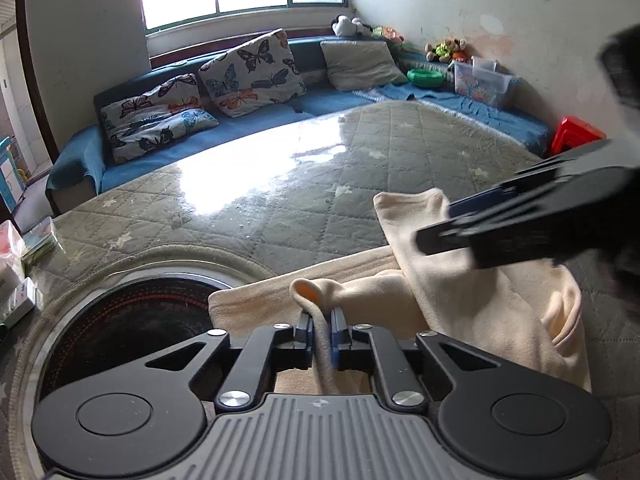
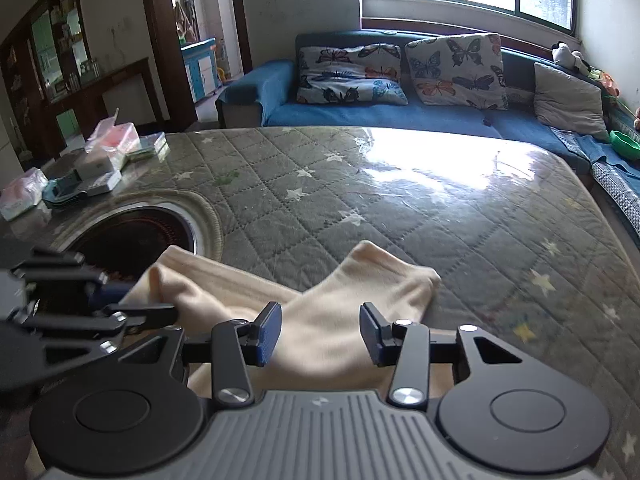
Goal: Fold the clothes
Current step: 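Grasp the cream sweatshirt edges with both grippers, then lift and spread the cream sweatshirt flat across the table with both grippers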
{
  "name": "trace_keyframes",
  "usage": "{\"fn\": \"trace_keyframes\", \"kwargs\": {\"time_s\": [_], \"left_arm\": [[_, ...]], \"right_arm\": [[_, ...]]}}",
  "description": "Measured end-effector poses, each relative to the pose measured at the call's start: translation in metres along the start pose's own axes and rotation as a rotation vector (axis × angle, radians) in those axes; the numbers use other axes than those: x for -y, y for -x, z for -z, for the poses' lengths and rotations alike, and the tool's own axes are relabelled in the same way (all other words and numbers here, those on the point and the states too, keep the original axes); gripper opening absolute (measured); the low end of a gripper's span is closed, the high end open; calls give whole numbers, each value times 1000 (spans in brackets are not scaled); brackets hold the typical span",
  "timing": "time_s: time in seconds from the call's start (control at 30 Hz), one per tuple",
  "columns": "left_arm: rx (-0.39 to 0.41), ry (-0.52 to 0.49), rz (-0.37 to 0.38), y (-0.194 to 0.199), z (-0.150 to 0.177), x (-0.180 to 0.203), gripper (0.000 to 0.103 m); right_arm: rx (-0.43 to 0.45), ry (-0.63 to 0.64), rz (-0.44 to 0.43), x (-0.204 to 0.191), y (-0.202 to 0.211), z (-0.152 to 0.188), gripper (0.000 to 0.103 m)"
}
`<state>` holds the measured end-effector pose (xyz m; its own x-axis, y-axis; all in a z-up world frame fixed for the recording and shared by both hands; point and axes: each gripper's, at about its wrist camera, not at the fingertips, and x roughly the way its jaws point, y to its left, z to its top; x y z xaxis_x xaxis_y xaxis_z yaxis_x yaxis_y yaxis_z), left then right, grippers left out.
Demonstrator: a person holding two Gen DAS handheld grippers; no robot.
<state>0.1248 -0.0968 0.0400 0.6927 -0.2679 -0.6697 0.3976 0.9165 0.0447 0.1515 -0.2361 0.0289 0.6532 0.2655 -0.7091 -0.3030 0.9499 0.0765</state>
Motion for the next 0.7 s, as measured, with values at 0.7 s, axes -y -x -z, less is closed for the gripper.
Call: {"fn": "trace_keyframes", "kwargs": {"time_s": [0.7], "left_arm": [[122,224,-190,83,39,-67,4]], "right_arm": [[31,9,124,-2,-20,-4,4]]}}
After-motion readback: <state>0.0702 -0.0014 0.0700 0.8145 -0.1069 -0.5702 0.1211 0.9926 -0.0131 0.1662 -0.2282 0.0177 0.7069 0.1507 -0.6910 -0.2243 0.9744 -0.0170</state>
